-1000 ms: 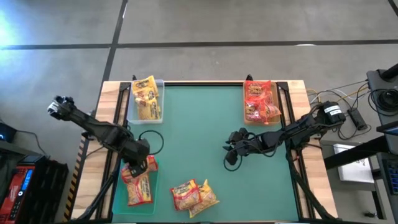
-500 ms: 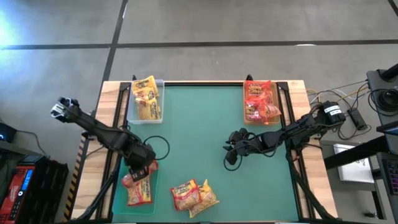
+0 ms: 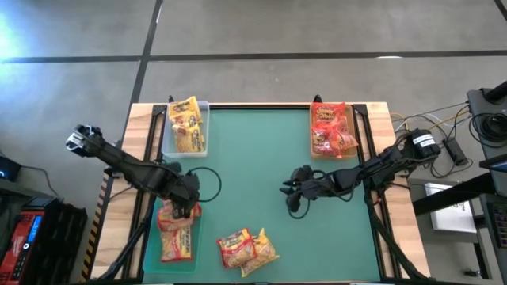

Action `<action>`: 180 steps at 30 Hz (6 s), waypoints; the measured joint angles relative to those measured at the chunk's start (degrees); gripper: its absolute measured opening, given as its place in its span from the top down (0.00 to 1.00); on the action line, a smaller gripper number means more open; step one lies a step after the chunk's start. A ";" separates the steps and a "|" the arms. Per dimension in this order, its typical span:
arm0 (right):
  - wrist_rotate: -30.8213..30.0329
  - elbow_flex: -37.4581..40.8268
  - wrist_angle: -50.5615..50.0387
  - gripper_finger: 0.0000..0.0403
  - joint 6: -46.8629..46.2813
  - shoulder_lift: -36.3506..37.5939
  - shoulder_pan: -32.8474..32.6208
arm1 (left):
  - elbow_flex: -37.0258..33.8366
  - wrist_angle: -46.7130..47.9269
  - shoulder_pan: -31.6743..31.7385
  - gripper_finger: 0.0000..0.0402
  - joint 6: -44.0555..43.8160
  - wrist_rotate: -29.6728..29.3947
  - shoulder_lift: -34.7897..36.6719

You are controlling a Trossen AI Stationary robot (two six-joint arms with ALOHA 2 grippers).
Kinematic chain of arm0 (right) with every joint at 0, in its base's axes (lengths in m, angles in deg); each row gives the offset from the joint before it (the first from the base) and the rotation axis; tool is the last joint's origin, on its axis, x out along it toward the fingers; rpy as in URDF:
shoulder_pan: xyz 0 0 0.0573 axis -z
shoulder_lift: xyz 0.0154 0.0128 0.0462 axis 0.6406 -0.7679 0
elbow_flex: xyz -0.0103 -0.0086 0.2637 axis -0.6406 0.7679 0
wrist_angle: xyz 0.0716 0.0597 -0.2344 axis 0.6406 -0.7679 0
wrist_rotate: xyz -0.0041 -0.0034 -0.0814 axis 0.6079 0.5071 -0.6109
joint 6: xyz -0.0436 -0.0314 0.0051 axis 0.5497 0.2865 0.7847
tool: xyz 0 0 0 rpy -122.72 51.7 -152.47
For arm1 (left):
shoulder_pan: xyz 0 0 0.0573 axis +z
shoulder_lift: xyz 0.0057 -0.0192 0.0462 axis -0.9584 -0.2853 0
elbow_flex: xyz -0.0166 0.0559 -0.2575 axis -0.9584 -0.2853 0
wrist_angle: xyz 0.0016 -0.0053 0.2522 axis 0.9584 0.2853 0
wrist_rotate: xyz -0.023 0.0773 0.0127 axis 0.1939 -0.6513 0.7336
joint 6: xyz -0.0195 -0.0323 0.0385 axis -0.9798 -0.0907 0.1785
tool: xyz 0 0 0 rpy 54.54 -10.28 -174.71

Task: Sort Maruchan noodles
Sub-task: Put the red noodle pack into the green bin

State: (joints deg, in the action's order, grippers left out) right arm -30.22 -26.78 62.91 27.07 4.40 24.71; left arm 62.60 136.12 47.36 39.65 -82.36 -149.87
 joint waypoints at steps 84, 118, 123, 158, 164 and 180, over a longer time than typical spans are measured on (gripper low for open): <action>-5.44 -14.45 -5.08 0.66 6.80 -13.29 -1.19 | 1.76 -71.20 18.72 0.66 28.59 5.53 -34.45; -21.30 -12.24 -10.85 0.66 -1.43 -12.76 -11.86 | 0.89 -45.68 4.42 0.66 5.98 -46.76 -21.33; -22.48 -12.17 -11.18 0.66 0.04 -12.76 -9.66 | -1.03 -28.18 8.43 0.66 -4.81 -47.61 -10.44; -14.25 -12.00 -14.70 0.61 -0.59 -9.27 -2.26 | -27.78 -105.99 31.34 0.66 15.63 18.85 -15.28; -13.75 -11.98 -17.41 0.58 -5.51 -7.82 -1.09 | -27.31 -108.04 30.71 0.66 15.44 22.28 -18.95; -8.23 -11.59 -16.72 0.64 -14.18 -10.75 -1.07 | -27.02 -107.81 30.73 0.66 18.21 22.15 -24.15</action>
State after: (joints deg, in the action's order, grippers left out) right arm -38.45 -38.37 46.18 12.88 -6.35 23.65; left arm 35.58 28.31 78.09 57.87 -60.21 -174.02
